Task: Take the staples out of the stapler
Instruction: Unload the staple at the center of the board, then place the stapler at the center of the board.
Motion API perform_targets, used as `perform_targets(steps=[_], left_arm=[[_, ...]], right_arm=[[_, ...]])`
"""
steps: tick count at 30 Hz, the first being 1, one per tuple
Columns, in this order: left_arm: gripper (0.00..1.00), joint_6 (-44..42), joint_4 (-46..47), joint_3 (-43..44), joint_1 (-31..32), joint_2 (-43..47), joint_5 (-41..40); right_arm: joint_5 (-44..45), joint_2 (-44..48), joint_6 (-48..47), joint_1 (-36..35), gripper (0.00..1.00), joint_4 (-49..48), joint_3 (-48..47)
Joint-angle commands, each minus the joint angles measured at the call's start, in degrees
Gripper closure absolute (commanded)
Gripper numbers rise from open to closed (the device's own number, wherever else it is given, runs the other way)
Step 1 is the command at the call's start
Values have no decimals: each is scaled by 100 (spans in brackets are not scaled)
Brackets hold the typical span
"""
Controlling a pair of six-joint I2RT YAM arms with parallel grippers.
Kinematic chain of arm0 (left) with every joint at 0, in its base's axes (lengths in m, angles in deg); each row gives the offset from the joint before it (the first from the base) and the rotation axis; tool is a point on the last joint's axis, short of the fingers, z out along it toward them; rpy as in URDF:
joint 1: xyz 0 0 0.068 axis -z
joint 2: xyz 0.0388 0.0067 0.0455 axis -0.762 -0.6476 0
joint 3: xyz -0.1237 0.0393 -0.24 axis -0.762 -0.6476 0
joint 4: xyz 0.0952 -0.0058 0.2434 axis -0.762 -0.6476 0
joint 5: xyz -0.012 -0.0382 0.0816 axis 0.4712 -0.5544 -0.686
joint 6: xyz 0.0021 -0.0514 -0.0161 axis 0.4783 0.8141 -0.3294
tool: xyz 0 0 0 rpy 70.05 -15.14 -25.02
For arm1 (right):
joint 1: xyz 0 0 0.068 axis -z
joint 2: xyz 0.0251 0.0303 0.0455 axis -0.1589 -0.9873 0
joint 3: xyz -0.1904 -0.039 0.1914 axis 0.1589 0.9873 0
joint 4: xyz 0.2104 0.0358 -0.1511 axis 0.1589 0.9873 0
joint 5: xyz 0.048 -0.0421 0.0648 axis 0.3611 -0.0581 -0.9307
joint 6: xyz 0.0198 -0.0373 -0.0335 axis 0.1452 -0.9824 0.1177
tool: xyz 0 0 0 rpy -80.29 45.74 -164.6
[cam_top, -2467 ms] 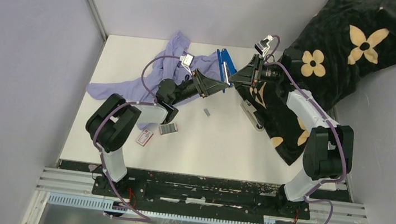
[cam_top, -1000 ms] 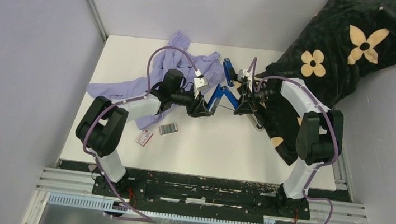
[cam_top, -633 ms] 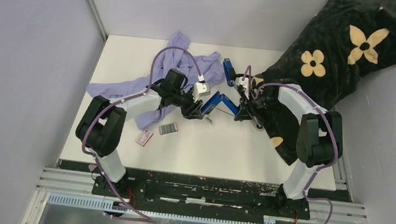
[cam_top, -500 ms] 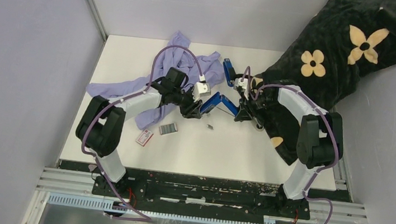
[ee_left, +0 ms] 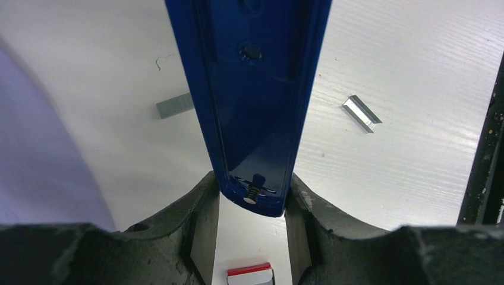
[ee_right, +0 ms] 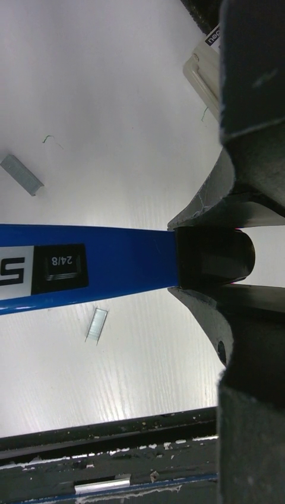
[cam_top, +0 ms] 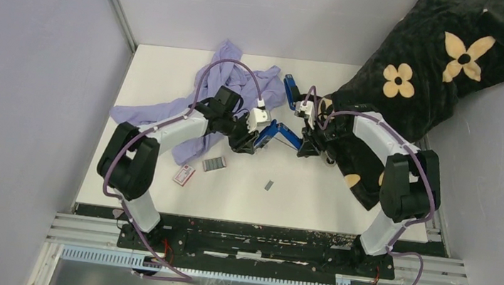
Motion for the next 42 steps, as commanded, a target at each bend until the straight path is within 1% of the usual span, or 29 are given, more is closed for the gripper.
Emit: perform_targets(steps=[1, 6, 10, 14, 18, 20, 24, 27, 31, 34, 35, 39, 42], left_arm=[[97, 272, -188, 226, 214, 338, -161], [97, 796, 55, 64, 436, 604, -174], [97, 1449, 751, -234, 542, 914, 153], [97, 2338, 1925, -614, 614, 1163, 537], [97, 3354, 3161, -1000, 767, 1356, 722], [97, 3934, 4010, -1245, 830, 1445, 770], [97, 5089, 5700, -1748, 962, 1540, 691], [96, 5715, 6734, -2044, 1097, 1542, 524], [90, 6220, 7443, -2345, 1252, 1523, 317], [84, 6441, 7792, -2501, 1334, 1528, 115], [81, 6469, 7837, -2534, 1347, 1544, 58], [59, 6508, 7859, -2711, 1353, 1720, -248], [40, 6454, 7814, -2948, 1351, 1993, -700]], right_arm=[[-5, 448, 278, -7, 99, 51, -144], [-421, 653, 579, -28, 99, 347, -300], [-1071, 788, 931, -24, 99, 529, -388], [-1554, 905, 1274, -35, 99, 636, -507], [-1895, 952, 1488, -34, 99, 757, -703], [-2079, 947, 1641, -38, 99, 772, -798], [-2400, 951, 2001, -44, 99, 649, -879], [-2570, 979, 2216, -47, 99, 577, -879], [-2656, 1034, 2404, -46, 99, 501, -857], [-2689, 1040, 2552, -41, 99, 374, -825], [-2706, 1040, 2599, -44, 99, 340, -819], [-2809, 1038, 2756, -41, 99, 229, -813], [-2823, 1041, 2908, -47, 99, 123, -824]])
